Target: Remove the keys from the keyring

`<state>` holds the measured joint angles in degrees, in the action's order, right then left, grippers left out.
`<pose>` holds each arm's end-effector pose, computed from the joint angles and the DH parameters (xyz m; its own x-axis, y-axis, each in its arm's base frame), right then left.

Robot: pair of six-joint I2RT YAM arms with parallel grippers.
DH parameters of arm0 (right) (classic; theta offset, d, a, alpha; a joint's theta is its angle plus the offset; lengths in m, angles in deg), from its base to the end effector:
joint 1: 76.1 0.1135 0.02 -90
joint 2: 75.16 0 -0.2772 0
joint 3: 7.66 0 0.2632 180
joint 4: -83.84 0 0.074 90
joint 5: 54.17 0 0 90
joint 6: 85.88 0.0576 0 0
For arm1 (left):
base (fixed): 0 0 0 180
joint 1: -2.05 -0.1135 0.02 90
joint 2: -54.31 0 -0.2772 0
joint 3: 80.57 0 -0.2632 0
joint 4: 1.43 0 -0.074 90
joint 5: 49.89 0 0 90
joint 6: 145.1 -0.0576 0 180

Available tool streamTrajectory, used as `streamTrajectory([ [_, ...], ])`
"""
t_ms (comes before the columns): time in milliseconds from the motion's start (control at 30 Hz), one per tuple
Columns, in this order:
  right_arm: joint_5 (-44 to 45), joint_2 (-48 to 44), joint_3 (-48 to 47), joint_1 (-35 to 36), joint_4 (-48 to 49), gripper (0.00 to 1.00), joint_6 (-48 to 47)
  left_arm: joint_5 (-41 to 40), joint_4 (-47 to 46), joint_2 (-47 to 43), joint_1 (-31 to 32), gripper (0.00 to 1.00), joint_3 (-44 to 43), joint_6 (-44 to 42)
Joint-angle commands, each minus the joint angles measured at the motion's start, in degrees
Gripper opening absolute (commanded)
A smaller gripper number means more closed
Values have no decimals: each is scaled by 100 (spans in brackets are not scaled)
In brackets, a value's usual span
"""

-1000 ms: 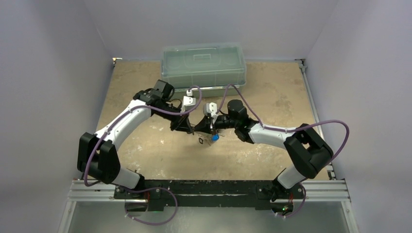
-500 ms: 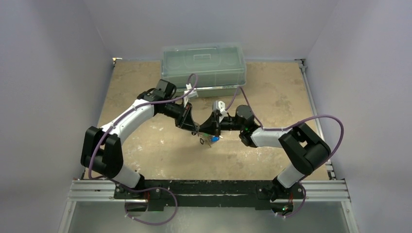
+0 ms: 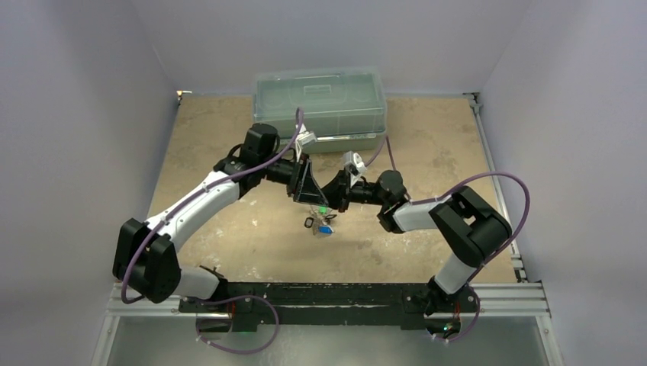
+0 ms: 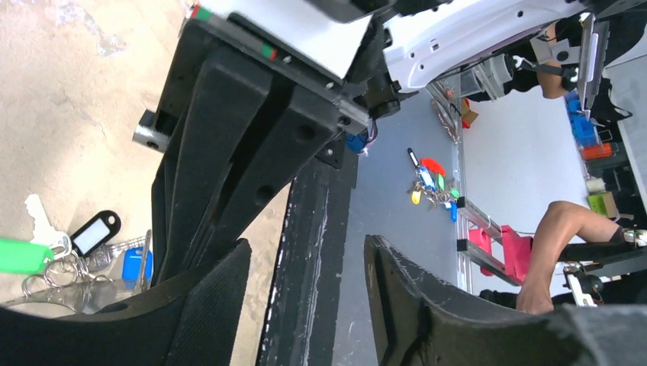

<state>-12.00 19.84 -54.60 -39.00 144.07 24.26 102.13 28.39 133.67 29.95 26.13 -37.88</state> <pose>0.2376 0.2332 0.2176 -0.1805 0.1533 -0.9716 -0.9806 0.0486 0.1899 0.2523 -0.1911 0.2989 -0.7469 0.2383 -0.6207 0.6604 0.1574 -0.7342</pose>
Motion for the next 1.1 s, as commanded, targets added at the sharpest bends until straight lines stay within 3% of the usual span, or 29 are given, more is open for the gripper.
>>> streamTrajectory([
  [0, -157, 65, 55, 109, 1169, 0, 732, -350, -694, -86, 28, 58, -395, 470],
  [133, -133, 76, 117, 108, 1425, 0, 979, -487, -195, -48, 25, 63, -912, -13],
  [233, -99, 40, 187, 80, 1481, 0, 1029, -809, 702, -127, 10, 65, -1344, -1073],
  [300, -83, 15, 201, 52, 1476, 0, 1019, -994, 1294, -164, -103, 60, -1496, -1798],
  [400, -68, -12, 214, 40, 1471, 0, 982, -1080, 2192, -258, -280, 44, -1602, -3060],
  [567, 54, -149, 230, 45, 1286, 0, 756, -1324, 3734, -438, -294, 39, -1737, -5160],
  [733, 50, -243, 205, 49, 1172, 0, 649, -1428, 3831, -673, -237, 35, -1511, -5793],
  [1067, 10, -378, 213, 56, 919, 0, 404, -1464, 4119, -293, 31, 30, -1689, -6581],
])
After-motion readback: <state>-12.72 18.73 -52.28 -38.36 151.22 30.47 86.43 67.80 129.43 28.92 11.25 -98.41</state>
